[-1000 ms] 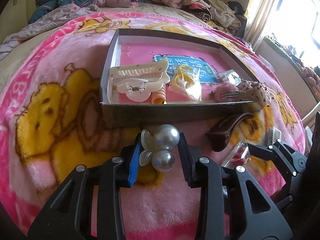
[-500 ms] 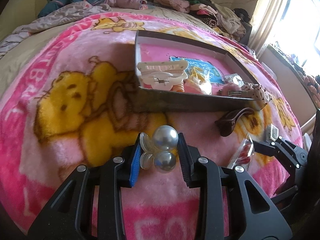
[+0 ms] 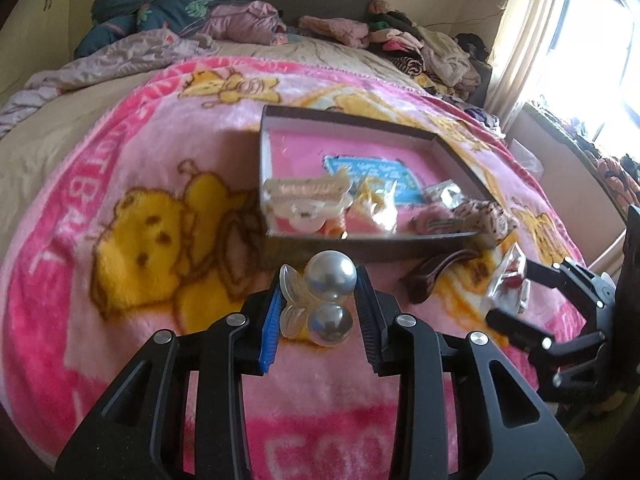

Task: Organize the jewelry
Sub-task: 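Grasp the pearl bow earrings with left tool while right grasps bagged red earrings, then drop the pearl earrings into the pink box with left tool while right drops red earrings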

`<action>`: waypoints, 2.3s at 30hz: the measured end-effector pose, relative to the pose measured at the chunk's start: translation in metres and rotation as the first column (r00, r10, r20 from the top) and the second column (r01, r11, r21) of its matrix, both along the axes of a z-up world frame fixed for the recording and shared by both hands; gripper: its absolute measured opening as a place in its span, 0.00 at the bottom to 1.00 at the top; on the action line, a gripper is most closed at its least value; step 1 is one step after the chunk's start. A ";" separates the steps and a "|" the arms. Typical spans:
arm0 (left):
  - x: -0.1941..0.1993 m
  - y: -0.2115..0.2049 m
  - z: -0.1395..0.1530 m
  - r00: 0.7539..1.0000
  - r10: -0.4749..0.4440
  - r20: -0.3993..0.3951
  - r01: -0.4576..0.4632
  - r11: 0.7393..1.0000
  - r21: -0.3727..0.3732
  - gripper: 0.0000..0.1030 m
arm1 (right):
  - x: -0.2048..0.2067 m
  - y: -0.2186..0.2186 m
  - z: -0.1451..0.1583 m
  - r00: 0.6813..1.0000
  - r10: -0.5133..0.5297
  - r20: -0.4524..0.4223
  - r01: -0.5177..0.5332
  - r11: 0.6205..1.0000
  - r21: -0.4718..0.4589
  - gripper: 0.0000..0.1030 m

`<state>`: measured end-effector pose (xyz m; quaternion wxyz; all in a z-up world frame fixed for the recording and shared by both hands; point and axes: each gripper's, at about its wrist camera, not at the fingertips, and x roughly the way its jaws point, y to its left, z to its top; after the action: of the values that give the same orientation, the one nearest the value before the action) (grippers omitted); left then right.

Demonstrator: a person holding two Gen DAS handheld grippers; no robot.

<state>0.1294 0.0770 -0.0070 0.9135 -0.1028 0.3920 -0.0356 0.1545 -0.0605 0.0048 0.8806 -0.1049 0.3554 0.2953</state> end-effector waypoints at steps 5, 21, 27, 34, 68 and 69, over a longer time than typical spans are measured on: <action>0.015 -0.012 0.011 1.000 -0.026 0.015 0.026 1.000 0.018 0.25 | 0.015 -0.018 0.013 0.998 -0.053 0.032 0.052 0.998 0.018 0.71; 0.063 -0.050 0.014 0.996 -0.091 0.008 0.091 0.995 0.047 0.25 | 0.058 -0.059 0.028 0.985 -0.154 0.081 0.151 0.988 0.040 0.71; 0.081 -0.055 0.011 0.995 -0.095 -0.001 0.095 0.994 0.050 0.25 | 0.078 -0.063 0.026 0.982 -0.169 0.080 0.166 0.985 0.042 0.72; 0.102 -0.064 0.007 0.994 -0.110 -0.015 0.111 0.992 0.066 0.25 | 0.105 -0.061 0.018 0.984 -0.168 0.068 0.166 0.986 0.024 0.72; 0.131 -0.050 -0.014 0.994 -0.096 -0.054 0.097 0.995 0.019 0.26 | 0.175 -0.034 -0.026 0.986 -0.158 -0.056 0.154 0.985 -0.075 0.79; 0.131 -0.050 -0.014 0.994 -0.095 -0.053 0.096 0.995 0.021 0.26 | 0.173 -0.035 -0.025 0.986 -0.160 -0.052 0.156 0.985 -0.072 0.79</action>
<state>0.2607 0.0267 -0.0210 0.9014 -0.0742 0.4205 -0.0721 0.3279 -0.0957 -0.0201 0.8865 -0.0974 0.3978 0.2153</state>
